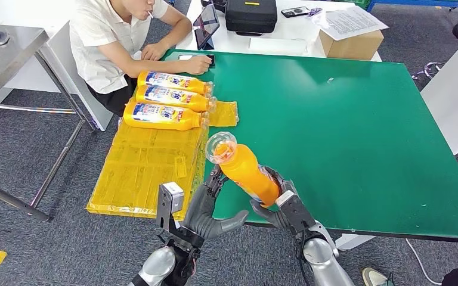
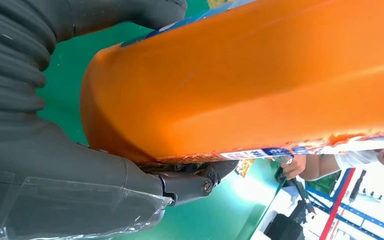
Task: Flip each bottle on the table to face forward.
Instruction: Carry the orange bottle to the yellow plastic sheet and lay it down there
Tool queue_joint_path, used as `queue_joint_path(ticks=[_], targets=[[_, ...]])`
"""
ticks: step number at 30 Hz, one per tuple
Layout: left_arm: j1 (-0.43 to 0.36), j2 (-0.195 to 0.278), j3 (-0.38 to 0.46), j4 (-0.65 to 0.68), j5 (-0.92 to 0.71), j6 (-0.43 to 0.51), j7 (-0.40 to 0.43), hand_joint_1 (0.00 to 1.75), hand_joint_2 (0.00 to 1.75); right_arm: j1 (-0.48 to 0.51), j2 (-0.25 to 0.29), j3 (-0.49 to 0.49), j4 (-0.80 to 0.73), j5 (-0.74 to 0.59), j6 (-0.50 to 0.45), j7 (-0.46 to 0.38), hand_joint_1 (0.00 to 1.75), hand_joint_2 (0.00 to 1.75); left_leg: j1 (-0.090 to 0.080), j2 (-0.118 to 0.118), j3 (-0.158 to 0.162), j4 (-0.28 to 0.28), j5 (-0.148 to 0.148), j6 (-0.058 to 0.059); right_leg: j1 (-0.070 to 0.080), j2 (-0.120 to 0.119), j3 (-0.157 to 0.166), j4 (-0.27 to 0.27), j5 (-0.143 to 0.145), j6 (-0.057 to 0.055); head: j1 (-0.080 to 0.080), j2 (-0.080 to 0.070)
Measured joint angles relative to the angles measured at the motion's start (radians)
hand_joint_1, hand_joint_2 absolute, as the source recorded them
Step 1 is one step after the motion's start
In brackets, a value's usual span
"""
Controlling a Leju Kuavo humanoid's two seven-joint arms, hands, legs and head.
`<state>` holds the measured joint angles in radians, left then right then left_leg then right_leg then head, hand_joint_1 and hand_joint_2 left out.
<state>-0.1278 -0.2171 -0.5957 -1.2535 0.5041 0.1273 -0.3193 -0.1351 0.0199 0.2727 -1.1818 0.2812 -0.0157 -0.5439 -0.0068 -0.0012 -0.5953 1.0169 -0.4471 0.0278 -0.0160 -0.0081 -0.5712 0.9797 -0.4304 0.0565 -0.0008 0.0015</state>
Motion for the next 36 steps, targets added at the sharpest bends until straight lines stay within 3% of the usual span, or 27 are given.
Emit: queue_joint_path(ticks=[6, 12, 19, 25, 26, 29, 30, 33, 34, 36], targets=[[-0.005, 0.004, -0.006, 0.001, -0.005, 0.004, -0.007, 0.0, 1.75, -0.001, 0.007, 0.024, 0.002, 0.001, -0.006, 0.003, 1.75, 1.75, 0.0, 0.0, 0.0, 0.0, 0.0, 0.0, 0.0, 0.0, 0.0, 0.0, 0.0, 0.0, 0.0, 0.0], [-0.044, -0.002, -0.005, 0.038, -0.005, 0.044, -0.021, 0.0, 1.75, -0.014, 0.041, 0.109, 0.044, 0.061, -0.055, 0.003, 1.75, 1.75, 0.001, 0.0, -0.001, 0.0, 0.0, 0.0, 0.001, 0.0, -0.001, 0.0, 0.0, 0.0, 0.0, 0.0], [-0.096, -0.022, 0.038, 0.076, 0.03, 0.127, -0.056, 0.0, 1.75, -0.023, 0.073, 0.21, 0.085, 0.089, -0.094, 0.004, 1.75, 1.75, 0.001, 0.0, -0.001, 0.0, 0.0, 0.0, 0.001, 0.0, -0.002, 0.0, 0.0, 0.0, 0.0, 0.0], [-0.117, -0.033, 0.067, 0.102, 0.078, 0.134, -0.041, 0.0, 1.75, -0.041, 0.075, 0.241, 0.106, 0.08, -0.1, 0.016, 1.75, 1.75, 0.0, 0.0, -0.002, 0.0, 0.0, 0.0, 0.0, 0.0, -0.002, 0.0, 0.0, 0.0, 0.0, 0.0], [-0.123, -0.034, 0.072, 0.112, 0.094, 0.132, -0.04, 0.16, 1.75, -0.045, 0.076, 0.247, 0.111, 0.078, -0.101, 0.018, 1.75, 1.75, 0.0, 0.0, -0.002, 0.0, 0.0, 0.0, 0.0, 0.0, -0.002, 0.0, 0.0, 0.0, 0.0, 0.0], [-0.138, -0.035, 0.086, 0.137, 0.143, 0.105, -0.038, 1.47, 1.75, -0.058, 0.076, 0.265, 0.129, 0.065, -0.105, 0.019, 1.75, 1.75, 0.0, 0.0, -0.002, 0.0, 0.0, 0.0, 0.0, 0.0, -0.002, 0.0, 0.0, 0.0, 0.0, 0.0], [-0.14, -0.035, 0.091, 0.142, 0.155, 0.094, -0.037, 1.75, 1.75, -0.062, 0.076, 0.27, 0.135, 0.059, -0.106, 0.019, 1.61, 1.75, 0.0, 0.0, -0.002, 0.0, 0.0, 0.0, 0.0, 0.0, -0.002, 0.0, 0.0, 0.0, 0.0, 0.0], [-0.142, -0.035, 0.1, 0.146, 0.169, 0.075, -0.037, 1.75, 1.75, -0.069, 0.077, 0.28, 0.149, 0.045, -0.11, 0.015, 0.3, 1.75, 0.0, 0.0, -0.002, 0.0, 0.0, 0.0, 0.0, 0.0, -0.002, 0.0, 0.0, 0.0, 0.0, 0.0], [-0.142, -0.035, 0.103, 0.145, 0.171, 0.071, -0.036, 1.75, 1.75, -0.069, 0.077, 0.283, 0.152, 0.041, -0.11, 0.011, 0.0, 1.75, 0.001, 0.0, -0.002, 0.0, 0.0, 0.0, 0.0, 0.0, -0.002, 0.001, 0.0, 0.0, 0.0, 0.0], [-0.144, -0.035, 0.111, 0.141, 0.175, 0.064, -0.036, 1.75, 1.75, -0.065, 0.077, 0.291, 0.155, 0.029, -0.11, 0.001, 0.0, 1.75, 0.001, 0.0, -0.002, 0.0, 0.0, 0.0, 0.0, 0.0, -0.002, 0.001, 0.0, 0.0, 0.0, 0.0]])
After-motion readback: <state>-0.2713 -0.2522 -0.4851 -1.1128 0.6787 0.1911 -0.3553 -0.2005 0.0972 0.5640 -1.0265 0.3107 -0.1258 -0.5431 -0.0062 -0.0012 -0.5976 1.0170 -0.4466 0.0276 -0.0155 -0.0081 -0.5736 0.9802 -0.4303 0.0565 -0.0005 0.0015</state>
